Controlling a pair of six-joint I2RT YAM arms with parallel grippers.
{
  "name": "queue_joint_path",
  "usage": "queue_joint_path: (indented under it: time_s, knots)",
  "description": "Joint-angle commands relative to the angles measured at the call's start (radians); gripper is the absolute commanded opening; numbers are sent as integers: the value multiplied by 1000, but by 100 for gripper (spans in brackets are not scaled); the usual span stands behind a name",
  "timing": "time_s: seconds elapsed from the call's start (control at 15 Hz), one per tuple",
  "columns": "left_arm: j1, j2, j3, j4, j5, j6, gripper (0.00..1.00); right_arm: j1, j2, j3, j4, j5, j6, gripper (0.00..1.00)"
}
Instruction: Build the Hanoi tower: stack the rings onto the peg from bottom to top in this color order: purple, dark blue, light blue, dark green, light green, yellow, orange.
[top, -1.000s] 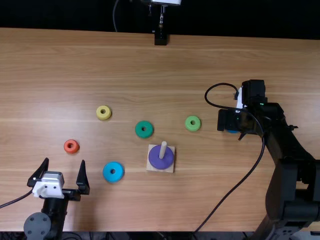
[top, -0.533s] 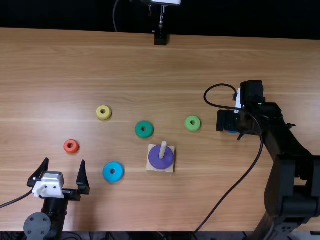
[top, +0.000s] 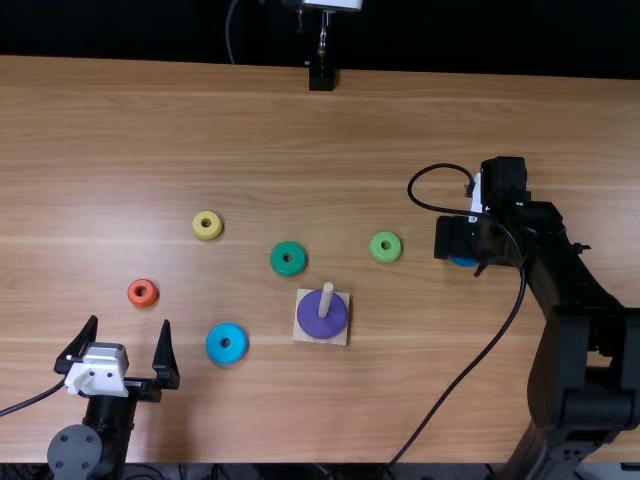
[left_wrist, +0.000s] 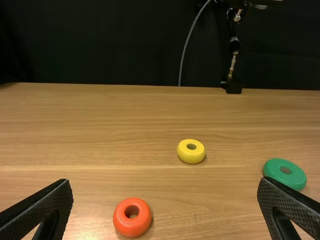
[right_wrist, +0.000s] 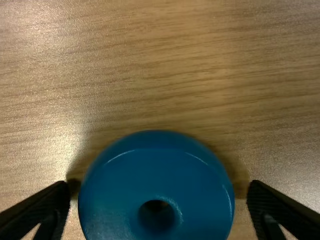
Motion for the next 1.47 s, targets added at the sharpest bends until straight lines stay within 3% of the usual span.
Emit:
queue_joint_path:
  time_s: [0.0,0.4,0.47,0.8,1.07,1.4]
  knots:
    - [6,-12,-16,-17,8,3,100,-9,20,21,0,-10,2,1]
    - [6,-12,-16,-17,8,5,100,-4,14,91,-28,-8,-6,0]
    - [6,-12,-16,-17,8,5,100,7,13,118,-98,-1,-4,0]
    - [6,-12,-16,-17,8,5,100,146,7,364,-538,-6,11,0]
    - [6,-12,-16,-17,8,5,100,261,-95,458,-641,-12,16,0]
    - [6,-12,-16,-17,8,5,100,425,-203,513,-650,-13,16,0]
